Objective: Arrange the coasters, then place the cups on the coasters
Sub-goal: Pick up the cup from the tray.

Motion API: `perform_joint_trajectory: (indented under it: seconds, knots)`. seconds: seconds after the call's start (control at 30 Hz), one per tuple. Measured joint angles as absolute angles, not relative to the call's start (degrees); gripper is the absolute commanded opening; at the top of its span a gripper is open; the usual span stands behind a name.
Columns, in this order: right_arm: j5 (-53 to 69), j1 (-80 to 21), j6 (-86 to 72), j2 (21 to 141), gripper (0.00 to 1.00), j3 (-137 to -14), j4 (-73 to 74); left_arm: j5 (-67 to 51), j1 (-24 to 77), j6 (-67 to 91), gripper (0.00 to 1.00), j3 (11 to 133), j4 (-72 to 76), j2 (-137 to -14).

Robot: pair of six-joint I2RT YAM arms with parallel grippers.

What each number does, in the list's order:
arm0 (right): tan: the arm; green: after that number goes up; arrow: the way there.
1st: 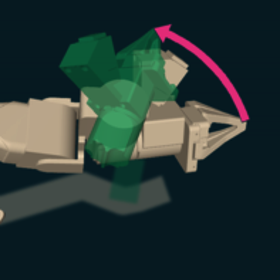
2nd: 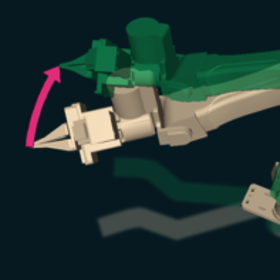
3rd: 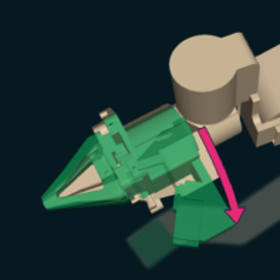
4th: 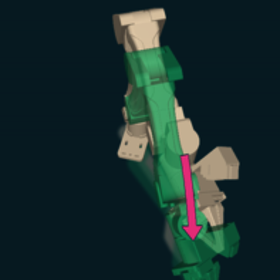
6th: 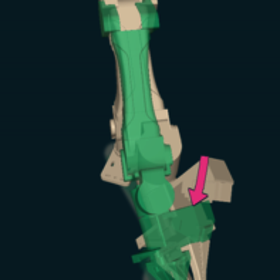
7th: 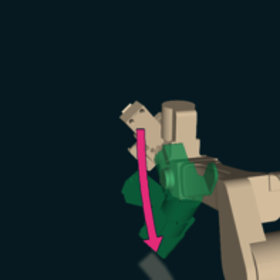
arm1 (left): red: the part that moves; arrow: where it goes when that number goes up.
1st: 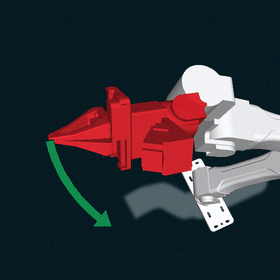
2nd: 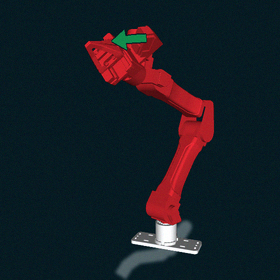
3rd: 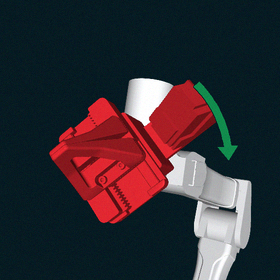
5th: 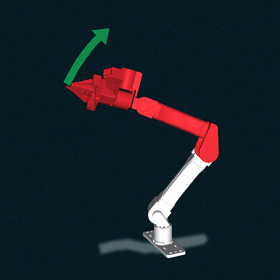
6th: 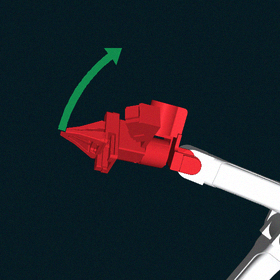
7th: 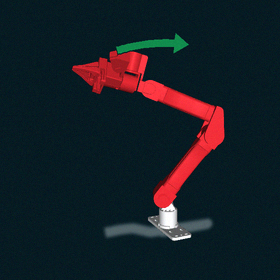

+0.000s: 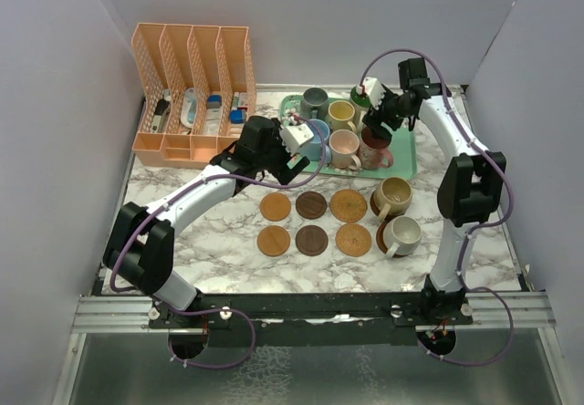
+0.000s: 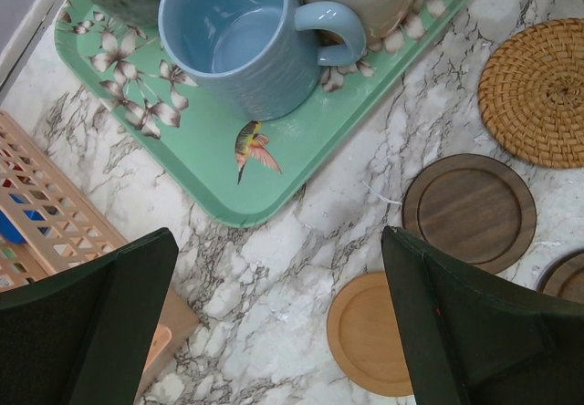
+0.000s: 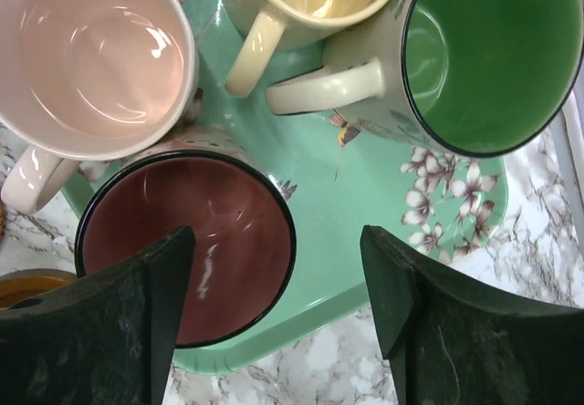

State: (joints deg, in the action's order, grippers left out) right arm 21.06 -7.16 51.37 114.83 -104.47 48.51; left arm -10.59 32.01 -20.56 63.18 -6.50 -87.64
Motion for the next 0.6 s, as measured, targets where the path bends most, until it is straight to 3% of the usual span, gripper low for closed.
perform_joint_trajectory:
  seconds: [0.37, 0.6]
  knots:
    - [23.83, -7.16, 54.65, 122.1, 0.53, -114.08, 57.49, -10.94, 32.01, -20.56, 0.99, 63.18, -6.52, -87.66]
    - [23.83, -7.16, 54.68, 122.39, 0.32, -114.41, 59.29, -11.05, 32.01, -20.56, 0.99, 63.18, -6.55, -88.01]
